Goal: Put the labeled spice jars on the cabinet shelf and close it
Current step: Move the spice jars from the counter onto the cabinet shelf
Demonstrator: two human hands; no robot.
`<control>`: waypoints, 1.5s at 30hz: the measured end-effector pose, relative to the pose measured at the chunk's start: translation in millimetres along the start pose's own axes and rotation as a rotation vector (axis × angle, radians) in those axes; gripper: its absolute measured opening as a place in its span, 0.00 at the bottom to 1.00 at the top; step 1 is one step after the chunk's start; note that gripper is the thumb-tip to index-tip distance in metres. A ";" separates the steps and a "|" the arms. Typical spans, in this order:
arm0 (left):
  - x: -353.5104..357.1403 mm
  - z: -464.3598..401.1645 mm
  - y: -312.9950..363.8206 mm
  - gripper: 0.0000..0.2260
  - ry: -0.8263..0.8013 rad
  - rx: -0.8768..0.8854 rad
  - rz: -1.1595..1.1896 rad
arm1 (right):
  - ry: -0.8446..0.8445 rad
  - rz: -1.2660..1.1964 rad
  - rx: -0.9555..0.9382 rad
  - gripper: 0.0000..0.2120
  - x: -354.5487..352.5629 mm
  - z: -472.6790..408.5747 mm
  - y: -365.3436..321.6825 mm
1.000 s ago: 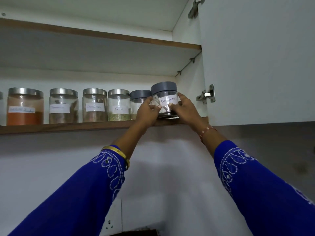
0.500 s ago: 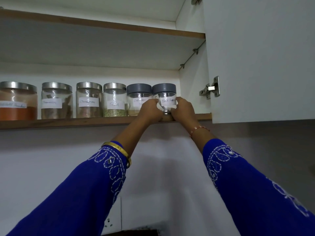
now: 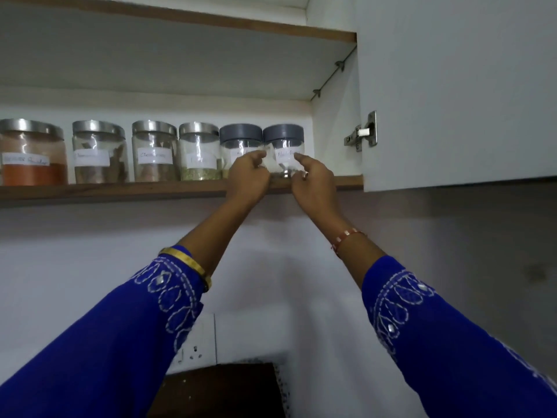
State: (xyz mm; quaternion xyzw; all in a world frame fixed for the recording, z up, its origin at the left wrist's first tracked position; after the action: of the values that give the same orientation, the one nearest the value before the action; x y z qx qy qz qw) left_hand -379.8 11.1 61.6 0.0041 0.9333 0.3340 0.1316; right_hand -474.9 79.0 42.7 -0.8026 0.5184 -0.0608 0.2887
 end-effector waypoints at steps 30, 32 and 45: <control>-300.0 366.5 -317.3 0.16 0.358 -0.780 -0.167 | -0.827 -0.251 0.362 0.23 328.7 433.6 -42.1; -322.6 383.2 -340.5 0.16 0.368 -0.859 -0.195 | -0.974 -0.168 0.338 0.25 354.8 455.9 -45.5; -363.7 480.8 -460.5 0.19 0.241 -1.256 -0.191 | -1.603 0.273 -0.028 0.43 485.0 524.4 -62.6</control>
State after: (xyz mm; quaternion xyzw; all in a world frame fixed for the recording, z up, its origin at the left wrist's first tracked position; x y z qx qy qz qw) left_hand 127.6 -82.2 -494.6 -0.1943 0.5648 0.8014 0.0324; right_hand 3.9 -113.2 -455.3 -0.5355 0.2481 0.5746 0.5670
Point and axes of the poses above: each hand's wrist, its own z-axis away from the middle knuckle, its own x-axis out of the palm, y = z × x, the point moved 4 cm from there along -z, towards the middle knuckle, and after that the axes turned 1 degree about -y, right-handed, at the moved point
